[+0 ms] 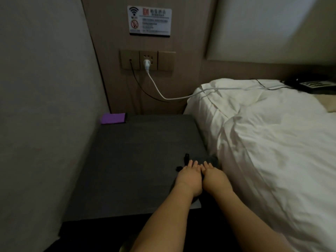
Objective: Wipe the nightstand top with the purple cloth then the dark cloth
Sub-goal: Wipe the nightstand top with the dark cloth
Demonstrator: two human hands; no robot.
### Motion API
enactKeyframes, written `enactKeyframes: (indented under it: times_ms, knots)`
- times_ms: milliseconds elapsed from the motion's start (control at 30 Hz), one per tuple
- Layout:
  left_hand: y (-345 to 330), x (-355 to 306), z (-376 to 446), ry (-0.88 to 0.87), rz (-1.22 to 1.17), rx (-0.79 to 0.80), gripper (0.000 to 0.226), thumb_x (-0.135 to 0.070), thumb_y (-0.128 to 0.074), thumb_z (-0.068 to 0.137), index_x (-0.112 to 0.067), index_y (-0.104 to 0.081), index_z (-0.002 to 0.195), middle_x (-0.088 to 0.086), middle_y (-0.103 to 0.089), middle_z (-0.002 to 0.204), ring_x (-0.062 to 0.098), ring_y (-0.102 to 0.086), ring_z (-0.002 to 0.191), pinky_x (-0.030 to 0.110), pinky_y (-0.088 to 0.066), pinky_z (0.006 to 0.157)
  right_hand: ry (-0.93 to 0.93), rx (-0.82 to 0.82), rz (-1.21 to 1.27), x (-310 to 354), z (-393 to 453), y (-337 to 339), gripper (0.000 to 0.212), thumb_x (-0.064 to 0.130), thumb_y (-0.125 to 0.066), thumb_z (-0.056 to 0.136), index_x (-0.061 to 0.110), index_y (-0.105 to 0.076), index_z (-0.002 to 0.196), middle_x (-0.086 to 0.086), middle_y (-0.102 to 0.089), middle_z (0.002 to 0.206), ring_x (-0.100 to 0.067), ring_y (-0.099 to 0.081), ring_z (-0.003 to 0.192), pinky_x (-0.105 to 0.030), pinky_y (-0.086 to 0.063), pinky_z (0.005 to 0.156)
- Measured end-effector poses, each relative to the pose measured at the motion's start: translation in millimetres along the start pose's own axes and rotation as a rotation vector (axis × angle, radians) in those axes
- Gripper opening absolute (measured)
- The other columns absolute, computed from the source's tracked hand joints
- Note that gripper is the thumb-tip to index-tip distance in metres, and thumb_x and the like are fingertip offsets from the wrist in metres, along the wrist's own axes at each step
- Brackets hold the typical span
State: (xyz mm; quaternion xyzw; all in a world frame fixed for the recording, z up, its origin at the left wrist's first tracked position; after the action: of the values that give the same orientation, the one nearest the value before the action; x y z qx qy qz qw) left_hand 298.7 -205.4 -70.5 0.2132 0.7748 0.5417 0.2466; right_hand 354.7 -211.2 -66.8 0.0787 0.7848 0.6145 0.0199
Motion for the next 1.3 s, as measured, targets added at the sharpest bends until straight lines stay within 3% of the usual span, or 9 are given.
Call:
enactKeyframes:
  times_ms: [300, 700, 867, 1133, 1300]
  knots:
    - [-16.3, -19.9, -47.9, -0.018, 0.04, 0.0, 0.073, -0.016, -0.045, 0.096, -0.003, -0.003, 0.154, 0.015, -0.001, 0.163, 0.03, -0.002, 0.151, 0.038, -0.013, 0.122, -0.004, 0.056, -0.059, 7.0, -46.3, -20.1, 0.055, 0.012, -0.03, 0.099, 0.006, -0.014, 0.151, -0.012, -0.013, 0.161, -0.022, -0.015, 0.149, -0.032, -0.02, 0.121]
    - [-23.4, -13.6, -44.2, -0.036, 0.047, 0.05, 0.077, -0.019, -0.049, 0.095, -0.004, -0.003, 0.155, 0.014, -0.002, 0.163, 0.03, -0.003, 0.151, 0.039, -0.017, 0.121, -0.043, 0.167, -0.169, 13.4, -43.0, -22.8, 0.054, 0.013, -0.027, 0.1, 0.002, -0.009, 0.151, -0.017, -0.007, 0.16, -0.029, -0.014, 0.148, -0.037, -0.022, 0.119]
    - [-19.0, -16.5, -48.2, -0.039, 0.07, 0.016, 0.077, -0.022, -0.049, 0.094, -0.002, -0.006, 0.154, 0.015, -0.005, 0.163, 0.031, -0.006, 0.151, 0.039, -0.019, 0.12, -0.01, 0.143, -0.176, 18.3, -51.0, -13.9, 0.051, 0.011, -0.026, 0.1, 0.003, -0.018, 0.149, -0.019, -0.015, 0.159, -0.03, -0.022, 0.146, -0.039, -0.029, 0.115]
    - [-16.8, -12.7, -54.8, -0.033, 0.05, 0.008, 0.075, -0.019, -0.047, 0.095, -0.003, -0.005, 0.155, 0.013, -0.004, 0.163, 0.028, -0.005, 0.151, 0.037, -0.017, 0.121, -0.052, 0.127, -0.155, 21.5, -53.4, -15.9, 0.051, 0.012, -0.027, 0.1, 0.003, -0.016, 0.15, -0.018, -0.013, 0.159, -0.03, -0.019, 0.147, -0.04, -0.028, 0.115]
    - [-14.2, 26.1, -75.9, 0.012, 0.012, 0.008, 0.072, -0.017, -0.044, 0.097, -0.005, -0.003, 0.155, 0.01, 0.001, 0.164, 0.025, -0.002, 0.152, 0.035, -0.014, 0.122, -0.036, 0.079, -0.135, 68.2, -53.4, -15.9, 0.05, 0.011, -0.029, 0.1, 0.001, -0.02, 0.148, -0.02, -0.018, 0.158, -0.031, -0.02, 0.146, -0.042, -0.029, 0.116]
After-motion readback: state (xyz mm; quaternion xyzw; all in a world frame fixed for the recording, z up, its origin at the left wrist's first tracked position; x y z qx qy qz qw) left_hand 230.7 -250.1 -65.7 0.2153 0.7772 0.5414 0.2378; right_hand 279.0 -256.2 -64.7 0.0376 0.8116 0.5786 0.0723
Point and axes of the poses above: each hand's wrist, its own z-axis towards the middle knuckle, its own y-axis out of the back of the hand, x = y × z, the point moved 9 cm from there along z, towards the middle knuckle
